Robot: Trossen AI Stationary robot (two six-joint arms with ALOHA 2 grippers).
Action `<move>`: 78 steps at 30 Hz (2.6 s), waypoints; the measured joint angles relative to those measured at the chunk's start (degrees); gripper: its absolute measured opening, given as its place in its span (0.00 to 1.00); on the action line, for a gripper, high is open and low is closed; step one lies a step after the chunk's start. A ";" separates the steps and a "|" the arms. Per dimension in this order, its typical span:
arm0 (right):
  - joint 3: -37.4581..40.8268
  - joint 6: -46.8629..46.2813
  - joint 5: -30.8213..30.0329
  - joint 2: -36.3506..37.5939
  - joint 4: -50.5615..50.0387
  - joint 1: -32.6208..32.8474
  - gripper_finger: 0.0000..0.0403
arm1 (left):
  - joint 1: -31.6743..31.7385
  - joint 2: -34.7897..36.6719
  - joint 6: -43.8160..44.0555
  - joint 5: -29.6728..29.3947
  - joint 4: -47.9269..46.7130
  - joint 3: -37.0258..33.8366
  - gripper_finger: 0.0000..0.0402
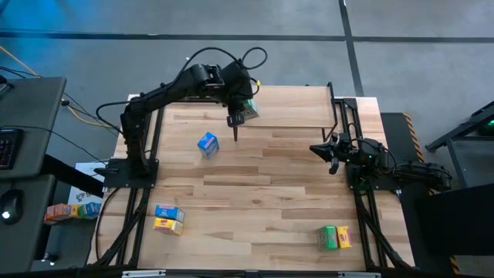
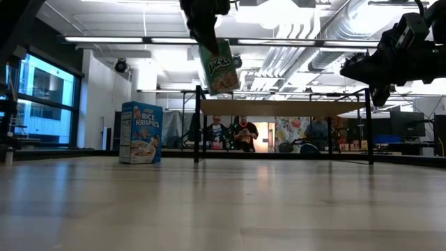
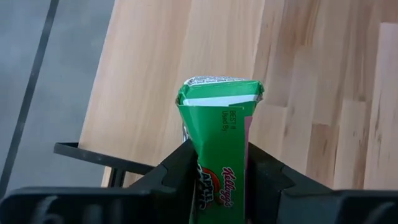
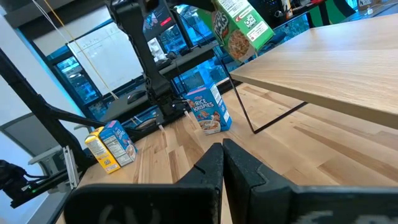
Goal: Stack cereal on shelf
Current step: Put the top green cereal box on the shelf
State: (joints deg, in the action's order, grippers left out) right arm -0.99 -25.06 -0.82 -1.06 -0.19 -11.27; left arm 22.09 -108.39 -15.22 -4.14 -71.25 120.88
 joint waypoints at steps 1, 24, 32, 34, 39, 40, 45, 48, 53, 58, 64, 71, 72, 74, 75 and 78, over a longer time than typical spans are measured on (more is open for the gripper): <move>-0.01 0.01 0.00 0.01 0.00 0.01 0.00 | 0.04 -0.22 0.03 0.04 0.06 0.00 0.26; -0.01 0.00 0.00 0.01 0.00 0.00 0.00 | 0.71 -2.27 2.19 0.59 1.85 1.49 0.51; 0.00 0.00 -0.01 0.01 0.00 0.00 0.00 | 0.82 -2.27 2.36 0.57 1.78 6.37 0.53; -0.01 0.00 -0.01 0.00 0.00 0.01 0.00 | 0.82 -2.27 3.05 0.55 1.72 8.27 0.53; 0.00 0.00 0.00 0.00 0.00 0.00 0.00 | 0.82 -1.41 7.98 0.55 1.26 14.16 0.53; 0.01 0.00 -0.02 0.01 0.00 0.01 0.00 | 0.82 -0.18 9.01 0.57 1.80 13.80 0.53; -0.01 0.00 0.00 0.00 0.00 0.02 0.00 | 0.34 6.10 16.23 7.06 2.44 12.98 0.53; 0.00 0.00 0.00 0.00 0.00 0.01 0.00 | -1.85 8.86 17.95 7.56 3.23 12.98 0.50; -0.01 0.00 0.00 0.00 0.00 0.00 0.00 | -8.54 10.91 17.88 2.30 5.06 12.98 0.38; -0.01 0.00 0.00 0.00 0.00 0.00 0.00 | -15.69 11.26 16.64 -2.65 8.26 9.24 0.23; -0.01 0.00 -0.02 -0.12 0.00 0.00 0.00 | -19.92 20.52 19.09 -5.86 27.02 -15.09 0.02; -0.01 0.00 0.00 -0.48 0.01 0.01 0.00 | -24.27 31.19 21.09 -12.57 53.87 -48.93 0.01; 0.01 0.00 0.00 -0.46 0.00 0.02 0.00 | -24.93 31.45 21.24 -15.85 55.10 -51.52 0.00; -0.01 0.00 0.00 -0.46 0.00 0.00 0.00 | -25.72 30.86 23.24 -22.41 57.08 -55.13 0.00; -0.01 0.00 0.00 -0.46 0.00 0.00 0.00 | -25.88 29.82 24.79 -25.11 58.25 -56.09 0.00; 0.01 0.00 0.00 -0.46 0.00 0.00 0.00 | -25.50 25.87 28.39 -29.83 58.95 -56.70 0.00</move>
State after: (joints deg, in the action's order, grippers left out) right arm -0.97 -25.06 -0.82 -1.52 -0.19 -11.27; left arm -3.41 -82.52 13.17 -33.97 -12.30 64.18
